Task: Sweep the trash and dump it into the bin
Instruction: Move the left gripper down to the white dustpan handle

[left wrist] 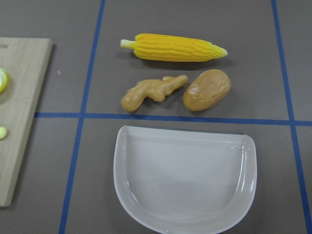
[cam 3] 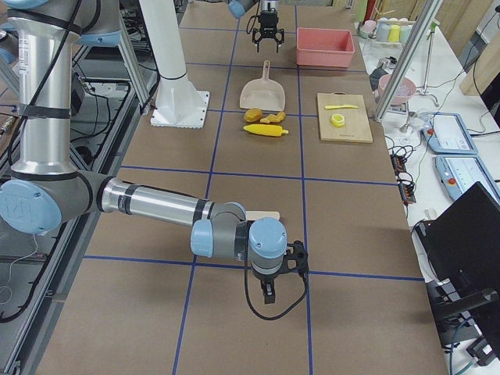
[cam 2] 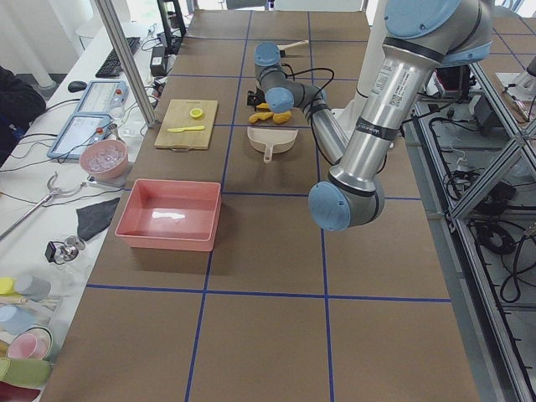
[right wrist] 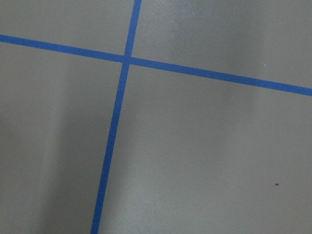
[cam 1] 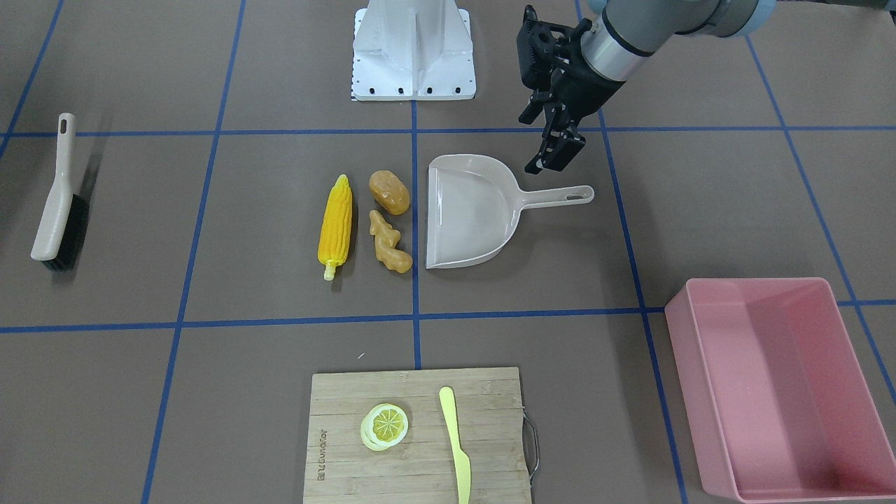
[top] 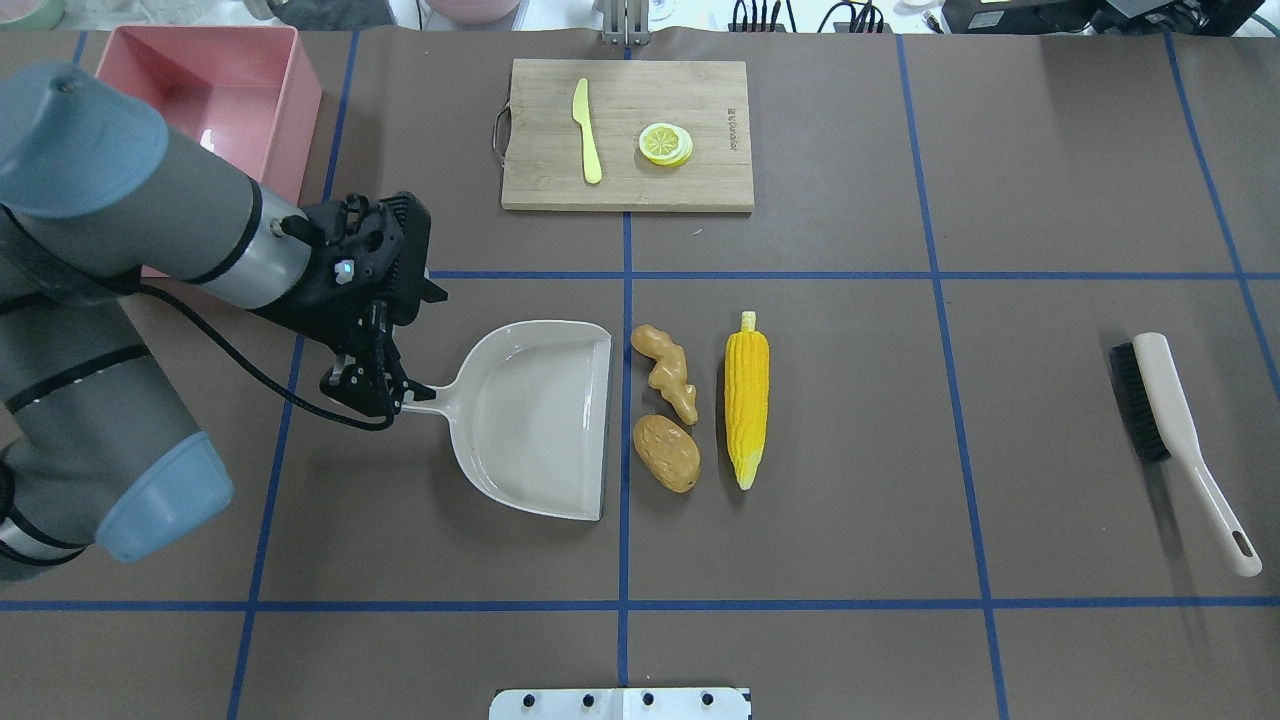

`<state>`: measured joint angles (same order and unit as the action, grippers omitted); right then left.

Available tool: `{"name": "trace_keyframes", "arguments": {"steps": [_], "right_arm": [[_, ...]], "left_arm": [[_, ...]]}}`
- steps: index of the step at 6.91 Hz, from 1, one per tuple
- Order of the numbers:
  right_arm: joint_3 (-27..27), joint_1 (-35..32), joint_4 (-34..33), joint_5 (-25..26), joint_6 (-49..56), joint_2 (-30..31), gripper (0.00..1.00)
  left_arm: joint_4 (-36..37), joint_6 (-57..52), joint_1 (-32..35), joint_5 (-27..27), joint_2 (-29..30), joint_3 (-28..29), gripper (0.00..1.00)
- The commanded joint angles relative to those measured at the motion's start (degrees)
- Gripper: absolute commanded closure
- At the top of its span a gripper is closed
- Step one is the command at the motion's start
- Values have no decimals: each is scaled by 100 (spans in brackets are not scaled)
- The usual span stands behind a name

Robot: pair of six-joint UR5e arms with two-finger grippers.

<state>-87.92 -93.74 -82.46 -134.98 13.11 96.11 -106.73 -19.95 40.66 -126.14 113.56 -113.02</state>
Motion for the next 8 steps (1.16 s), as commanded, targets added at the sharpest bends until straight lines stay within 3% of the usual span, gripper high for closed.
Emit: {"name": "trace_keyframes", "arguments": {"steps": [1,3,4,6,7,8], "right_arm": [[-32,136,2,155,-19,-4,0],[-145,146,63,69,-742,13,0],[-259,459,298,-140,-1784,48,0],[-513,1188,1150,6,-3064,319,0],[-872,1592,1153,51,-3643,425,1],[-1371,2005,1136,251,-4093,661,1]], "left_arm": [[-1441,412,-269,220,-385,525,3],[-2524,430,-174,196,-1061,754,3],[-2746,439,54,-31,-1125,825,3],[-3367,919,232,-279,-1108,1305,8],[-3851,1088,197,-271,-1039,1683,10],[-3864,1098,231,-271,-1021,1722,9]]}}
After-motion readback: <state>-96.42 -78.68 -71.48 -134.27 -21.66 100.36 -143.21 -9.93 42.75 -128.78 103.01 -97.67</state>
